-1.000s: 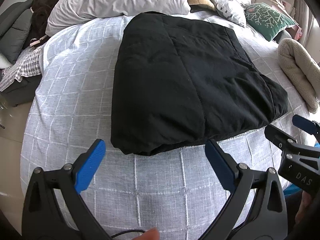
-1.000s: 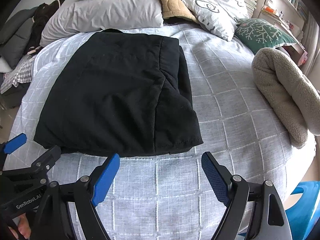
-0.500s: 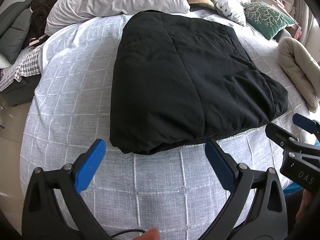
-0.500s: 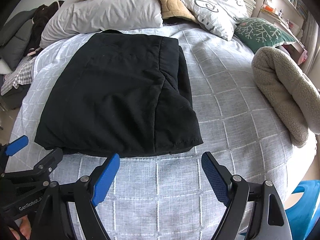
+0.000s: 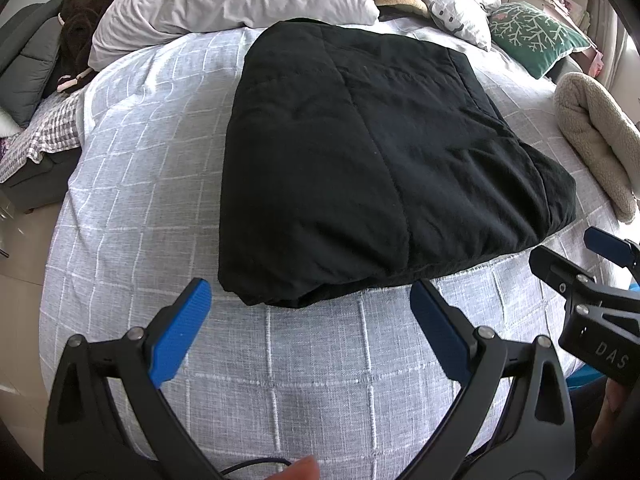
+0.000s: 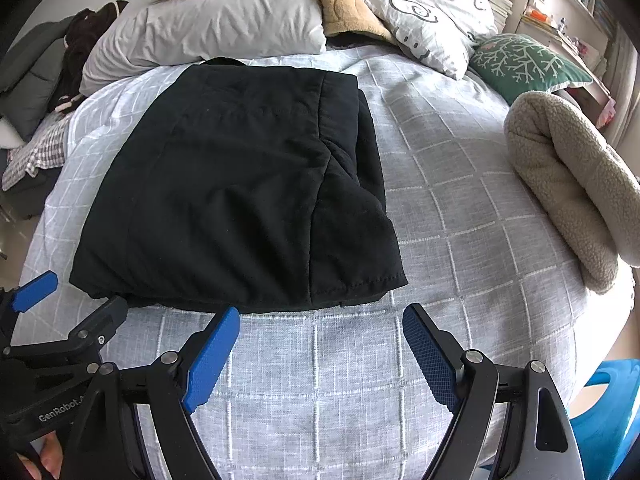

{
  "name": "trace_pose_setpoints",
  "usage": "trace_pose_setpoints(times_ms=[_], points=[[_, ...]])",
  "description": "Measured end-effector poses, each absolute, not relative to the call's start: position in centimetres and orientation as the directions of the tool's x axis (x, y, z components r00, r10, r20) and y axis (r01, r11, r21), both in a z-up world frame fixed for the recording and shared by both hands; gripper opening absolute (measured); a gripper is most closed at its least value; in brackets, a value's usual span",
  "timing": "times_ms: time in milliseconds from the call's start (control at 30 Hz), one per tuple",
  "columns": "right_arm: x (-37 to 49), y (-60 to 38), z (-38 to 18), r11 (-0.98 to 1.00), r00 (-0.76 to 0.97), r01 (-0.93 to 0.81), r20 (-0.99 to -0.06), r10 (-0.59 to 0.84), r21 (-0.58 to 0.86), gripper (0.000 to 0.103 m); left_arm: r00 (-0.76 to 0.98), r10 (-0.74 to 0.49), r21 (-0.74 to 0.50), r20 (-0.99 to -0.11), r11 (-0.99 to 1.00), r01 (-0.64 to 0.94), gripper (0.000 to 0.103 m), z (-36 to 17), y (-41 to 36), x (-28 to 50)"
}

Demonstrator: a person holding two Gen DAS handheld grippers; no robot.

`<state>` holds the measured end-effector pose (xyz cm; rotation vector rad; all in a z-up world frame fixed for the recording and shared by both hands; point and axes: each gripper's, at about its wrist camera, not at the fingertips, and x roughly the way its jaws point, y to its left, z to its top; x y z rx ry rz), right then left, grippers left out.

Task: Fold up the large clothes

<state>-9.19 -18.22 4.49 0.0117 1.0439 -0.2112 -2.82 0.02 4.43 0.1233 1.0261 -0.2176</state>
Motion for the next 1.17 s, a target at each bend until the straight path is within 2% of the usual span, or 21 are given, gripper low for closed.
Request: trace_pose_setpoints(times_ms=[1167], points=[[-9.04,-18.76,4.22,0.980,0.476,0.178,-0.865,-0.161,-0.085,0.086,0.498,-0.144,-0.025,-0.855,0.971,0.236,0.099,4.79,0.20,-2.95]])
